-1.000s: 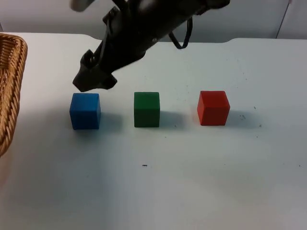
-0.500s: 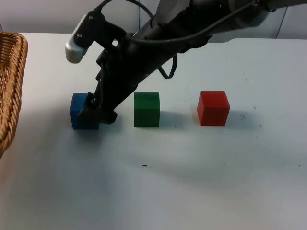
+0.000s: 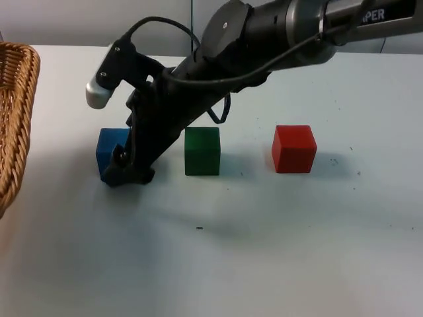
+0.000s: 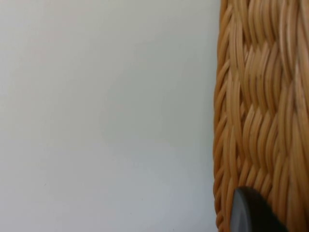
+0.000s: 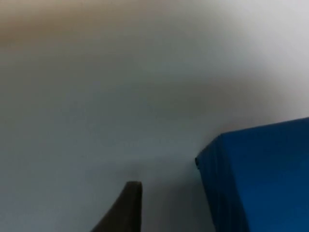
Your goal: Pick up the basket with the left hand and place the blue cube into the basket with the right hand.
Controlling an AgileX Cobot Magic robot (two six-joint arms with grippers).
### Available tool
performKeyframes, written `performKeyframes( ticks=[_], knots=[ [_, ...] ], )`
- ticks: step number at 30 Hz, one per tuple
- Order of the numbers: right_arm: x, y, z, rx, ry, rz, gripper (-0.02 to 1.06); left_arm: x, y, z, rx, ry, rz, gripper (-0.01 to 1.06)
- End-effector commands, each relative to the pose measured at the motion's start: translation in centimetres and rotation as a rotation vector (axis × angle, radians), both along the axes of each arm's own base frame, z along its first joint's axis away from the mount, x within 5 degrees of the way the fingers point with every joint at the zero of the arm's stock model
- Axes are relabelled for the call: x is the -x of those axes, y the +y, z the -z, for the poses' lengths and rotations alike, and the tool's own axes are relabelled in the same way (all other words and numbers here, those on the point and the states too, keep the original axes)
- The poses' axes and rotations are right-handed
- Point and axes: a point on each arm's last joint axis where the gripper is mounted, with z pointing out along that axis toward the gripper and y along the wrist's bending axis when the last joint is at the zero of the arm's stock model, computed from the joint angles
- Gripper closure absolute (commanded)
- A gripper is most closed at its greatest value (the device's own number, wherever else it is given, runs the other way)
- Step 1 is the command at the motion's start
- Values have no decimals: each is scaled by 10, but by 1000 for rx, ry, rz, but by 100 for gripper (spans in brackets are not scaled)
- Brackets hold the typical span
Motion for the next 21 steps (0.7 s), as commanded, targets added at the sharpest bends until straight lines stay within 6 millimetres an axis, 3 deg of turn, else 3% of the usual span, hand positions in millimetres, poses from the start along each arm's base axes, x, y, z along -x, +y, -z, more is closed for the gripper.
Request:
performKeyframes(
  ticks=[1, 10, 19, 21],
  knots=[
    [1, 4, 1, -7, 3, -9, 5, -1, -1, -2, 24, -28, -13, 105],
    [0, 5, 8, -15, 17, 1, 10, -2, -1, -1, 30, -25, -15, 105],
    [-2, 5, 7, -24, 10, 34, 39, -3, -1, -1, 38, -35, -17, 105],
    [-5, 5, 6, -33, 6, 72, 53, -3, -1, -1, 39, -35, -17, 105]
  ],
)
